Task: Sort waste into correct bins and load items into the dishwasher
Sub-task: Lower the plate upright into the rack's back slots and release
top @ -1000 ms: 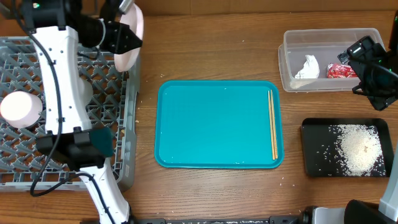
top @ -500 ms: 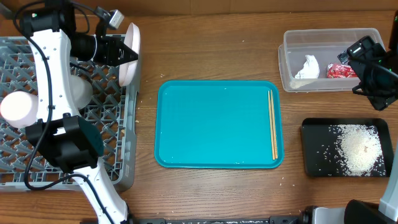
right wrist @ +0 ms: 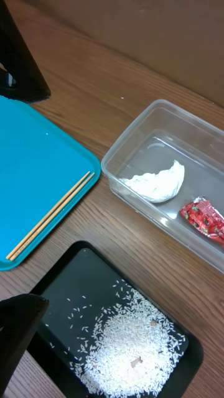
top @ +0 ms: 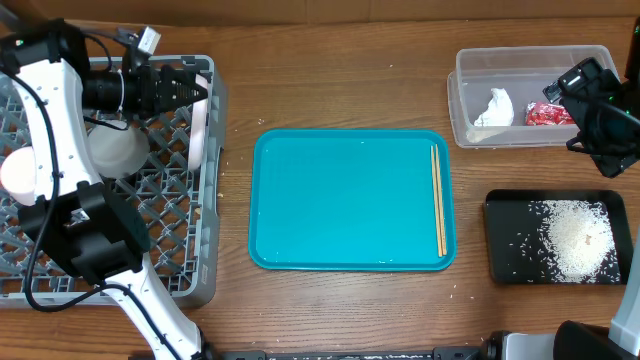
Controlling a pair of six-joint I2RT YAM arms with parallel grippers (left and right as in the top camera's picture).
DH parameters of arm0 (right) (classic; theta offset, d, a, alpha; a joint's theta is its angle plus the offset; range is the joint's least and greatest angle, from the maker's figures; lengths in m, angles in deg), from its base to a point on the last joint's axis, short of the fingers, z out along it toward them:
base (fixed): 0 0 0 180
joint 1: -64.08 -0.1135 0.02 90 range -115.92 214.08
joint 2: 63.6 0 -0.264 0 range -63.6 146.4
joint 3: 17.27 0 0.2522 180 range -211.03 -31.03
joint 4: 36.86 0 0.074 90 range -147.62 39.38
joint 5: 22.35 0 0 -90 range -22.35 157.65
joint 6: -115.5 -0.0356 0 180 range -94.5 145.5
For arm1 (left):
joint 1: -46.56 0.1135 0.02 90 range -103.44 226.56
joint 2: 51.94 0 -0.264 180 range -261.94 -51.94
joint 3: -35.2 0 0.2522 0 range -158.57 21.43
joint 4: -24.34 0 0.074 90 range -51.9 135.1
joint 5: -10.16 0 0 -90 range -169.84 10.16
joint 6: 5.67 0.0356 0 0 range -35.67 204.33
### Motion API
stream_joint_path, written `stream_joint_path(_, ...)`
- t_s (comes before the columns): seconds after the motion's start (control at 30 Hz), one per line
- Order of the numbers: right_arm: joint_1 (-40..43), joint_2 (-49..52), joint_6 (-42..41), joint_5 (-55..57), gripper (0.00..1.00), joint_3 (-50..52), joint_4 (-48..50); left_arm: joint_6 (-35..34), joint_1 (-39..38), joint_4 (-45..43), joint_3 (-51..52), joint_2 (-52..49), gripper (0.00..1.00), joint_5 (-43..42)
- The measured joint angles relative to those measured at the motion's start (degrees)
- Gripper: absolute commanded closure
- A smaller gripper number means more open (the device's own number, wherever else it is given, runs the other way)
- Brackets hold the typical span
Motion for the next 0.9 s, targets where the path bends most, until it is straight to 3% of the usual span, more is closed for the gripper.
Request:
stream_joint_path(0.27,0.00,0.00,0.00,0.02,0.00,0.00,0.02,-3.41,2.34,1.25,0.00,1.62,0.00,0.24)
stream_joint_path(0.47,0.00,0.00,0.00,0.02,0.00,0.00,-0.02,-9.01,3.58,0.98,1.99,14.03,0.00,10.43)
stream_joint_path(0.67,0.00,0.00,0.00,0.02,0.00,0.00,0.00,-9.57,2.12,-0.04,16.81,36.15,0.00,13.11)
stream_joint_path(0.9,0.00,0.00,-0.02,0.02,0.00,0.00,0.04,-10.91,4.57,-4.13,35.43,50.12,0.00,14.71)
